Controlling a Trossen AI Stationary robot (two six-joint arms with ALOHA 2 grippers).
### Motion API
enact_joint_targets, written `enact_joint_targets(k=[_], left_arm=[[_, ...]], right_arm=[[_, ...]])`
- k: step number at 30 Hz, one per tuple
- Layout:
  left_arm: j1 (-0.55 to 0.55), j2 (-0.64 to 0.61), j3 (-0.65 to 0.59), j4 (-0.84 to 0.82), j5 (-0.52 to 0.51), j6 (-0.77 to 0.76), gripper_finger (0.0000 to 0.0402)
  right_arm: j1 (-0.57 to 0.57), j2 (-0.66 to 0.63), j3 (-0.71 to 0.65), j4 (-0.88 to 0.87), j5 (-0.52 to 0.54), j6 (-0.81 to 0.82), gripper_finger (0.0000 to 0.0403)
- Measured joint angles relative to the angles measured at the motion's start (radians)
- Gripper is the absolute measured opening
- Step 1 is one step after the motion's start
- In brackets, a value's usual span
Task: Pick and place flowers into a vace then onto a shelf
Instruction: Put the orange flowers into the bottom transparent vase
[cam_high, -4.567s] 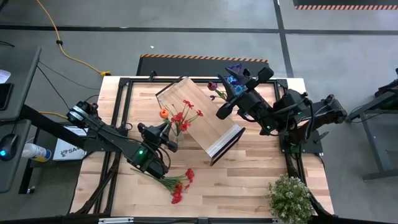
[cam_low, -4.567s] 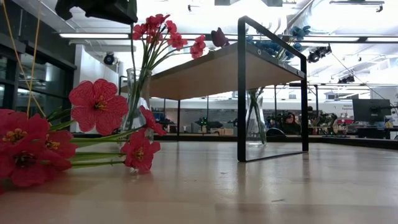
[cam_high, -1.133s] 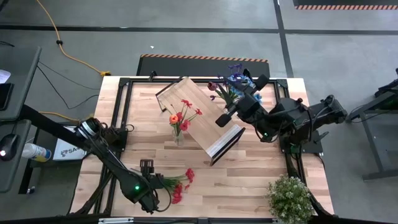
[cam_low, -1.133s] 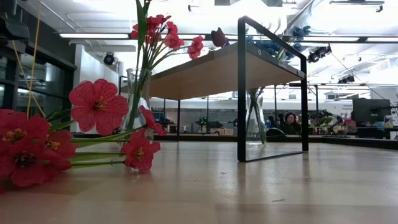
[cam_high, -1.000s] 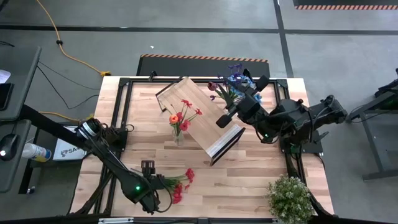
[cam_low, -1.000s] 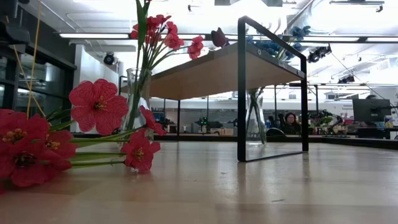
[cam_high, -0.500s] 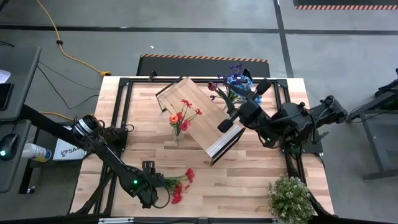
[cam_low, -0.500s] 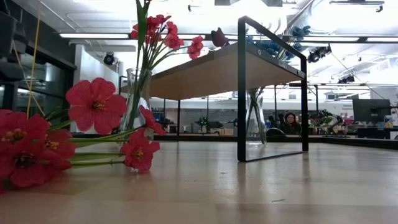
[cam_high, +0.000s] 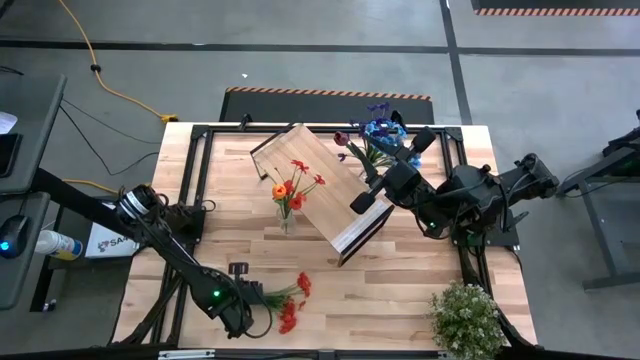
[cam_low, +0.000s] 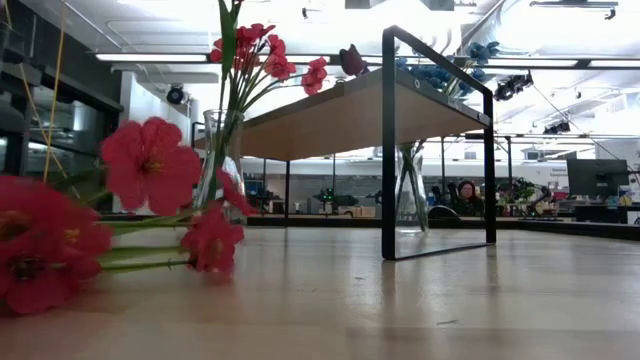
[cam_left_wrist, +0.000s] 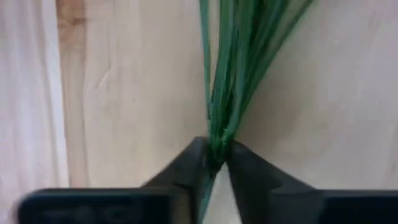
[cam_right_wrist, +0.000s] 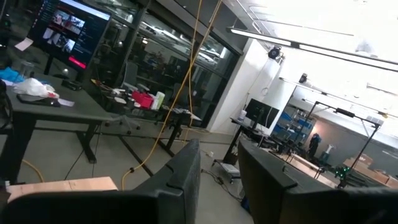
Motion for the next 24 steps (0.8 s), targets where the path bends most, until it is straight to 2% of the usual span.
enact_joint_targets(k=[3, 4, 10, 18, 24], left_arm=[[0.0, -0.001, 0.0, 0.005, 0.005, -0.017, 0.0036], [0.0, -0.003, 0.0, 0.005, 0.007, -0.024, 0.0032], [0.001, -0.021, -0.003, -0.004, 0.01, -0.116, 0.0041], [0.002, -0.093, -0.009, -0.025, 0.004, -0.212, 0.0034], [0.001, -0.153, 0.072, -0.059, -0.031, -0.241, 0.0034]], right_arm=[[0.0, 0.0, 0.0, 0.0, 0.0, 0.002, 0.0099], [0.0, 0.0, 0.0, 0.0, 0.0, 0.003, 0.0099], [0.0, 0.0, 0.0, 0.0, 0.0, 0.006, 0.0099], [0.0, 0.0, 0.0, 0.0, -0.001, 0.007, 0.0099], [0.0, 0.0, 0.0, 0.0, -0.001, 0.007, 0.0099]])
